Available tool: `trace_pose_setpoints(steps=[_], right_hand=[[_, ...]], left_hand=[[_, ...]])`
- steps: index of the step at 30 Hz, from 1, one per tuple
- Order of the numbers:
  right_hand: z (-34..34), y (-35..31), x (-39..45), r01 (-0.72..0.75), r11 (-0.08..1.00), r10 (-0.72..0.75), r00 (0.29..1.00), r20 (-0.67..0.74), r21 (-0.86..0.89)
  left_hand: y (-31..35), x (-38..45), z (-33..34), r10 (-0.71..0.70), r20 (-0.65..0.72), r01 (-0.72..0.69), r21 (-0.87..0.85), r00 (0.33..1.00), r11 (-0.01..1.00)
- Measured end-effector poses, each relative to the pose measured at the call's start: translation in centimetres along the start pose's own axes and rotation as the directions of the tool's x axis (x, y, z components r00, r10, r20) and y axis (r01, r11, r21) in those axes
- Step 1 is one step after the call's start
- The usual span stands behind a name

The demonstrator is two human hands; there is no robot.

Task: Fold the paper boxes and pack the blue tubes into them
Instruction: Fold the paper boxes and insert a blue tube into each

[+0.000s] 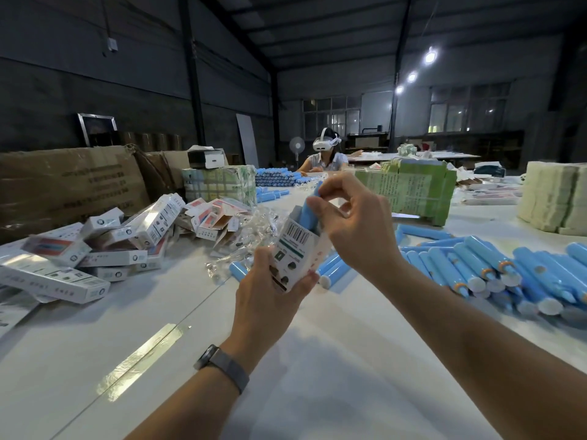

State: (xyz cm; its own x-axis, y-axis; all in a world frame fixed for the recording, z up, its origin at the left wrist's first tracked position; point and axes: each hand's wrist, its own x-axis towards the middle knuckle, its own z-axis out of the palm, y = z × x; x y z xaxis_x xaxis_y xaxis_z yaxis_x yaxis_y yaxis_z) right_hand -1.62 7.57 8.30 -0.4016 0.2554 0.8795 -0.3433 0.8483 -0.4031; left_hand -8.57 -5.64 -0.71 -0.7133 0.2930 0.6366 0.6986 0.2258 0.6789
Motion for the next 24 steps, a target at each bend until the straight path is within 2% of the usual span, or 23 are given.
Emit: trace_pose_setpoints(steps=[7, 12, 15, 19, 22, 24], right_hand=[[-0.1, -0.3, 0.4, -0.058, 0.998, 0.058, 0.997, 0.054, 0.007], [-0.5, 0.0, 0.6, -0.126, 0.988, 0.114, 0.984, 0.138, 0.087], [-0.2, 0.2, 0.3, -0.079, 0.987, 0.063, 0.992, 0.11, 0.14], [0.8, 1.7, 0.1, -0.129, 0.983, 0.118, 0.989, 0.085, 0.129], [3.4, 3.7, -0.4, -0.19, 0.982, 0.183, 0.952, 0.243, 0.003], [6.1, 4.9, -0.6, -0.17, 0.973, 0.219, 0.888, 0.404, -0.154]], left_hand=[[0.5, -0.5, -0.1, 0.01, 0.206, 0.053, -0.298, 0.978, 0.953], [0.1, -0.5, 0.4, 0.041, 0.238, 0.057, -0.392, 0.97, 0.918], [-0.4, -0.3, 0.9, -0.022, 0.114, 0.06, -0.342, 0.993, 0.938], [-1.4, 0.7, 0.3, -0.087, -0.14, 0.051, -0.246, 0.986, 0.968], [-2.4, 1.3, -0.4, -0.14, -0.296, 0.067, -0.244, 0.945, 0.967], [-3.0, 1.6, -0.6, -0.167, -0.359, 0.089, -0.224, 0.918, 0.97]])
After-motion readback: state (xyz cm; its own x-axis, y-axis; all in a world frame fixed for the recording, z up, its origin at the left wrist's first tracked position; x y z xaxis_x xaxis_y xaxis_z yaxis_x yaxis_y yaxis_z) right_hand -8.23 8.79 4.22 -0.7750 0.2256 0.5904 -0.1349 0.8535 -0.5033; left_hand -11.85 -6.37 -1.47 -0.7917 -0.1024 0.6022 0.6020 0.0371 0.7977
